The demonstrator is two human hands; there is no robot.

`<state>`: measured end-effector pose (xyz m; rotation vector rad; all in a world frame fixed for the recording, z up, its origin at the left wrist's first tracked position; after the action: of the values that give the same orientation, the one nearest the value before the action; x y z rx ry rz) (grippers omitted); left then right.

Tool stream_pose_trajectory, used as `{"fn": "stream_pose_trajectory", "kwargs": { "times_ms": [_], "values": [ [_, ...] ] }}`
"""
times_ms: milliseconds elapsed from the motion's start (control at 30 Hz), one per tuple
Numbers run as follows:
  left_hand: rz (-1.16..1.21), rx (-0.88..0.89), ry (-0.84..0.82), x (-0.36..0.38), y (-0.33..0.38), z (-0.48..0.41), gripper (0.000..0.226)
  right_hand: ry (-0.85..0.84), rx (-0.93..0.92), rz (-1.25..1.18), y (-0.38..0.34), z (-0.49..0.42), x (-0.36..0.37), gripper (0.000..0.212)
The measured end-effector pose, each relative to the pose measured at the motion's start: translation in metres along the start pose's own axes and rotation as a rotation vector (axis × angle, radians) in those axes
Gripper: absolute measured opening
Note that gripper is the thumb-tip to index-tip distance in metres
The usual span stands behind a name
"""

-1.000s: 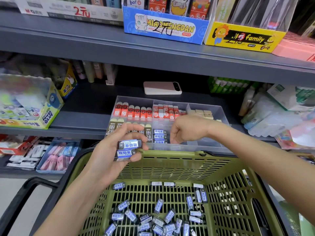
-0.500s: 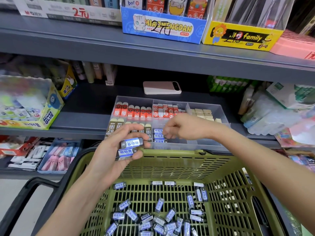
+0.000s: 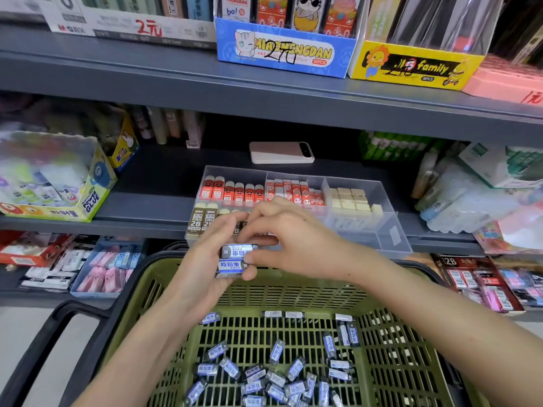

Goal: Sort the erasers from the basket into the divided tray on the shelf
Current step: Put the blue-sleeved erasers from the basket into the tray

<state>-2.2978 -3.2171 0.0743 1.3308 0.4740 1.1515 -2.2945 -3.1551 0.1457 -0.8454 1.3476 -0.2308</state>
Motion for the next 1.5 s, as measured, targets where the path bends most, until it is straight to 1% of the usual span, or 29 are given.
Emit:
{"fn": "stream_pose_trajectory", "kwargs": {
  "times_ms": [67,133,200,233,333,367,400,433,467,500,533,567,633,667,700,733,767,800,833,867,933,1067,1167,1267,1333,1433,1500],
  "values": [
    [-0.019,0.007,-0.013,0.003,-0.001,0.0,0.052,-0.047,-0.037,0.017,-0.006,0.0,0.007,0.031],
    [-0.008,0.001,-0.029,0.007,-0.003,0.0,0.054,-0.068,-0.051,0.02,-0.01,-0.001,0.01,0.029],
    [0.033,-0.006,-0.055,0.012,-0.003,0.001,0.052,-0.066,-0.026,-0.026,-0.01,-0.001,0.011,0.023],
    [0.042,-0.005,-0.073,0.014,-0.003,0.001,0.049,-0.061,-0.007,-0.066,-0.01,-0.001,0.01,0.025],
    [0.022,0.005,-0.142,0.021,0.0,0.003,0.054,-0.05,-0.023,-0.116,-0.008,0.003,0.006,0.044],
    [0.011,0.008,-0.144,0.02,0.001,0.002,0.056,-0.028,-0.043,-0.12,-0.008,0.005,0.0,0.047],
    [0.002,0.001,-0.127,0.018,0.0,0.002,0.057,0.017,-0.044,-0.152,-0.005,0.007,-0.009,0.045],
    [-0.003,-0.011,-0.091,0.013,0.0,0.001,0.059,0.083,-0.019,-0.21,0.003,0.009,-0.022,0.037],
    [-0.002,-0.022,-0.056,0.007,-0.001,0.001,0.06,0.167,0.028,-0.266,0.016,0.011,-0.037,0.029],
    [0.001,-0.023,-0.032,0.002,-0.001,0.001,0.061,0.252,0.096,-0.277,0.032,0.013,-0.051,0.026],
    [0.007,-0.02,-0.016,-0.001,0.0,0.001,0.058,0.305,0.173,-0.227,0.05,0.015,-0.063,0.025],
    [0.018,-0.013,-0.008,-0.004,0.001,0.001,0.053,0.313,0.251,-0.15,0.067,0.017,-0.069,0.024],
    [0.084,0.002,-0.017,-0.005,0.006,0.002,0.04,0.255,0.364,-0.054,0.091,0.019,-0.067,0.019],
    [0.138,0.005,-0.034,-0.004,0.008,0.002,0.042,0.224,0.399,-0.011,0.099,0.019,-0.062,0.018],
    [0.199,0.003,-0.058,-0.003,0.008,0.002,0.051,0.205,0.423,0.054,0.104,0.019,-0.058,0.019],
    [0.268,-0.004,-0.082,-0.001,0.007,0.002,0.058,0.196,0.431,0.142,0.106,0.018,-0.055,0.022],
    [0.331,-0.012,-0.094,0.0,0.006,0.0,0.06,0.19,0.424,0.239,0.106,0.016,-0.053,0.025],
    [0.371,-0.024,-0.091,0.0,0.005,-0.002,0.057,0.18,0.406,0.318,0.105,0.013,-0.051,0.028],
    [0.383,-0.045,-0.074,0.0,0.002,-0.005,0.048,0.165,0.384,0.369,0.104,0.011,-0.049,0.029],
    [0.373,-0.068,-0.046,0.001,0.0,-0.007,0.038,0.145,0.365,0.397,0.105,0.009,-0.046,0.029],
    [0.343,-0.081,-0.003,-0.001,-0.002,-0.011,0.034,0.116,0.342,0.411,0.105,0.008,-0.04,0.028],
    [0.34,-0.015,-0.045,0.003,0.007,-0.005,0.025,0.128,0.334,0.32,0.104,0.013,-0.037,0.022],
    [0.22,0.033,-0.022,0.0,0.012,-0.002,0.026,0.103,0.38,0.23,0.111,0.019,-0.034,0.017],
    [0.102,0.059,-0.025,0.0,0.013,-0.001,0.032,0.048,0.414,0.272,0.114,0.018,-0.029,0.014],
    [0.024,0.078,-0.021,-0.001,0.015,0.0,0.039,-0.008,0.399,0.327,0.113,0.017,-0.026,0.019],
    [-0.049,0.108,-0.008,-0.001,0.018,0.002,0.035,-0.081,0.426,0.324,0.118,0.02,-0.023,0.028],
    [-0.093,0.119,0.018,-0.002,0.018,0.003,0.039,-0.1,0.421,0.357,0.117,0.021,-0.021,0.034]
  ]
}}
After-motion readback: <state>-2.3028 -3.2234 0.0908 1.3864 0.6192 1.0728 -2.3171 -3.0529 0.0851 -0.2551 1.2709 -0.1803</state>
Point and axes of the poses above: each hand's wrist, its own z-axis away from the middle knuckle, its own x-axis out of the palm, y = z × x, the point moved 10 cm from there along -z, towards the middle knuckle, and after that the axes turned 14 degrees about -z, right-handed, at the moved point
